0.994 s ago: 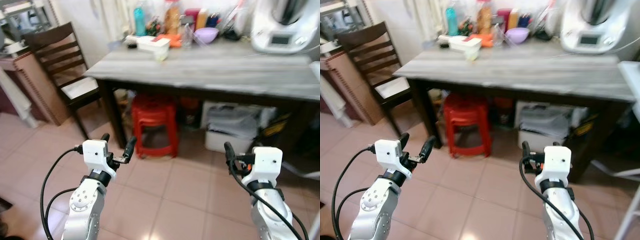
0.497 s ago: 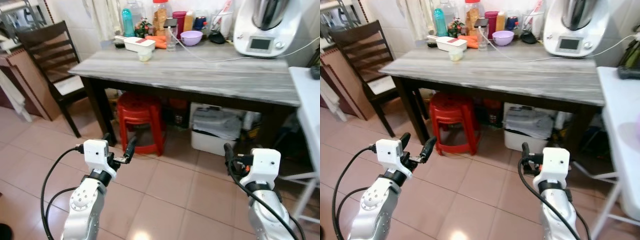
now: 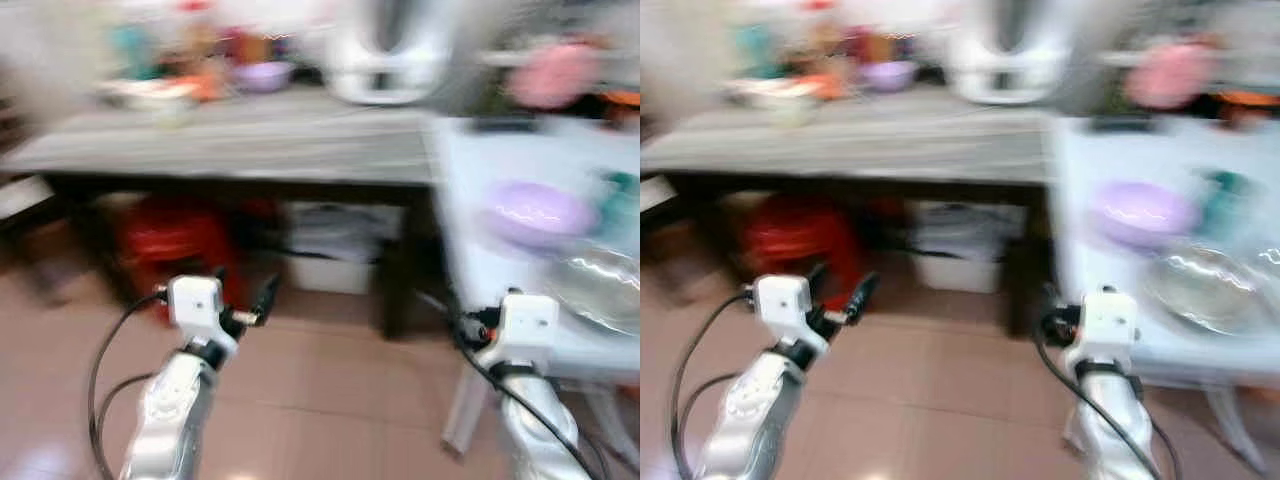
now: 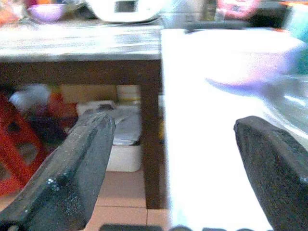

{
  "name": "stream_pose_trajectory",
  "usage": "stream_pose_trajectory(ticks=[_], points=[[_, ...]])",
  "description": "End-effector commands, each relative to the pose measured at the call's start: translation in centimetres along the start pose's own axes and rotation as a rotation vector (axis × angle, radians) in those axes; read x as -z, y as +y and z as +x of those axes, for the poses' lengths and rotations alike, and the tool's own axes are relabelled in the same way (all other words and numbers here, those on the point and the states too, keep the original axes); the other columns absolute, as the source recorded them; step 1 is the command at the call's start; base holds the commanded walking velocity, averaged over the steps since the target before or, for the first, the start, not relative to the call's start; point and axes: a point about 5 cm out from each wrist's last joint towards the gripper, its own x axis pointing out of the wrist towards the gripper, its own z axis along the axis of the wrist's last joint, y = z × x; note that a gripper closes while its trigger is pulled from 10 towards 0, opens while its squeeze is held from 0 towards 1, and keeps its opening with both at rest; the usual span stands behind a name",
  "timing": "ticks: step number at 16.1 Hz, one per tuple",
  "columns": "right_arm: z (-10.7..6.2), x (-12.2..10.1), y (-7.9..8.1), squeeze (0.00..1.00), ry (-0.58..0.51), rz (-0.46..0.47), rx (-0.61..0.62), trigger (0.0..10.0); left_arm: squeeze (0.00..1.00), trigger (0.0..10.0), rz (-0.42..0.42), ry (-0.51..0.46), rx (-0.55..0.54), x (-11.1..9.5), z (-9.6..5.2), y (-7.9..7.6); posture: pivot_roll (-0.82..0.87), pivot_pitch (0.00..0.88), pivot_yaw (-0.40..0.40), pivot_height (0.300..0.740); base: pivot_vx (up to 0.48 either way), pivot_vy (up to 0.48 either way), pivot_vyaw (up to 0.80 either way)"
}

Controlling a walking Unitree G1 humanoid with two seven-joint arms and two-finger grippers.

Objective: Setting the table

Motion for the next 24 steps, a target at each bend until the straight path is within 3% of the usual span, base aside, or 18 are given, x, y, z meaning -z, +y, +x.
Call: stream_pose_trajectory(ticks=[1, 15, 24], points=[[0.19, -0.47, -0.05, 0.0, -0.008, 0.007, -0.005, 10.0, 0.0, 10.0, 0.006, -0.027, 0.002, -0.78, 0.35, 0.01, -0.11, 0.0, 0.078, 0.74, 0.0, -0.319, 0.0], [0.39, -0.81, 0.43, 0.0, -0.031, -0.011, -0.034, 10.0, 0.0, 10.0, 0.006, -0.027, 0.001, -1.09, 0.72, -0.06, -0.1, 0.0, 0.075, 0.74, 0.0, -0.315, 0.0], [0.44, -0.79, 0.36, 0.0, -0.032, -0.024, -0.027, 10.0, 0.0, 10.0, -0.031, -0.035, 0.055, -1.27, 0.76, -0.56, -0.1, 0.0, 0.079, 0.74, 0.0, 0.0, 0.09]])
